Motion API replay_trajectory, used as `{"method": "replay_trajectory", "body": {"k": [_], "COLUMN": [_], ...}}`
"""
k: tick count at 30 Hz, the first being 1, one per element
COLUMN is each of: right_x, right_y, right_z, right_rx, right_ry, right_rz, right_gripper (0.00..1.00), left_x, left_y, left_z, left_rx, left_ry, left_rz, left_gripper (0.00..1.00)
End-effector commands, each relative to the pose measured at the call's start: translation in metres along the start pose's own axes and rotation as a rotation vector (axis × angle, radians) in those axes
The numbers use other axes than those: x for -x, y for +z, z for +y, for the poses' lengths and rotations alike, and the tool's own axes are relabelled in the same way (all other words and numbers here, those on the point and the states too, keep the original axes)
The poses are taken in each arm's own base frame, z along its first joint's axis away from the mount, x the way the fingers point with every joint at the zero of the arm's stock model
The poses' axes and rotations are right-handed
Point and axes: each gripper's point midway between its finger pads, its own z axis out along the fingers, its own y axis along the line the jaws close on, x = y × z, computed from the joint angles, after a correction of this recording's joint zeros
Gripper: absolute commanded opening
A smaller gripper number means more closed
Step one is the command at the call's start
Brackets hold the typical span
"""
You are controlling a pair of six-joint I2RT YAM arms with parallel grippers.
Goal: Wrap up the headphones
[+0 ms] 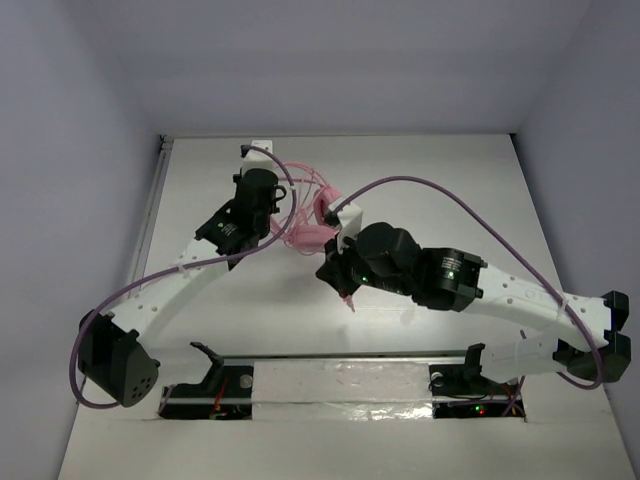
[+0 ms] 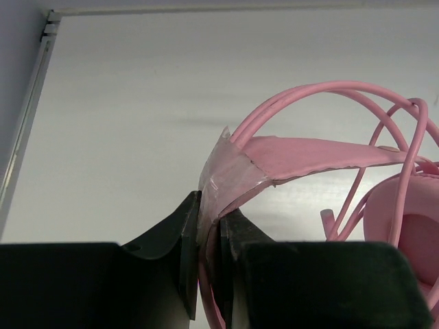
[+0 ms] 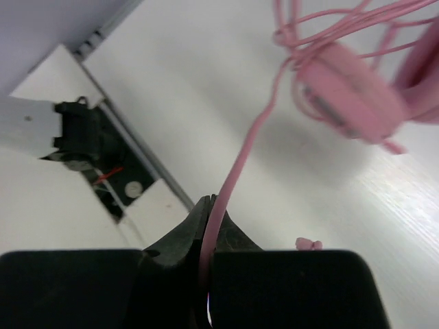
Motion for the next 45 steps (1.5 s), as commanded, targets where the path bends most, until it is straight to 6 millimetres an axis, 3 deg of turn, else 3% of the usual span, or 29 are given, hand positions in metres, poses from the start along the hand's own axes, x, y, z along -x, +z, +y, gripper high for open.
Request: {"method": "replay_trajectory", "body": {"k": [1,7,14,17,22,28,31,33,37,45], "right_x": [0.011,0.021,0.033,0.043,0.039,0.023,0.031,0.035,0.026,0.013], "right_y": [-0.02,-0.021,-0.023,-0.033,-0.044,-0.036,-0.041,-0.047,-0.046,-0.027], "right_z": [-0.039,-0.071,-0.11,-0.123,-0.144,-0.157,-0.161,-0.167,-0.177,-0.175], "right_rx": [-0.205,-0.395,-0.593,-0.661,-0.726,-0.726,-0.703,-0.708,-0.717,-0.644], "right_ry": [-0.122,-0.245,-0.267,-0.27,-0.268,-0.226,-0.163,-0.134,-0.087,-0.053], "right_rz": [-0.012,-0.001,-0.073,-0.13,-0.148,-0.132,-0.181,-0.213,-0.203,-0.162], "right_gripper": [0.0,0.0,0.0,0.0,0.0,0.02,0.08,0.18,0.26,0.57], "left_x": [0.017,-0.021,-0.037,-0.036,-0.034,-0.02,-0.016,-0.014,-0.004,0.001], "left_y": [-0.022,-0.045,-0.075,-0.091,-0.102,-0.114,-0.117,-0.11,-0.109,-0.107], "left_z": [-0.006,-0.051,-0.083,-0.09,-0.096,-0.108,-0.11,-0.102,-0.095,-0.1], "left_rx": [-0.1,-0.358,-0.61,-0.698,-0.763,-0.874,-0.908,-0.903,-0.986,-1.052], "left_ry": [0.066,0.209,0.229,0.215,0.214,0.189,0.165,0.12,0.029,-0.05], "left_rz": [-0.029,0.104,0.176,0.17,0.166,0.149,0.14,0.141,0.124,0.133], "left_gripper": [0.0,0.0,0.0,0.0,0.0,0.0,0.0,0.0,0.0,0.0]}}
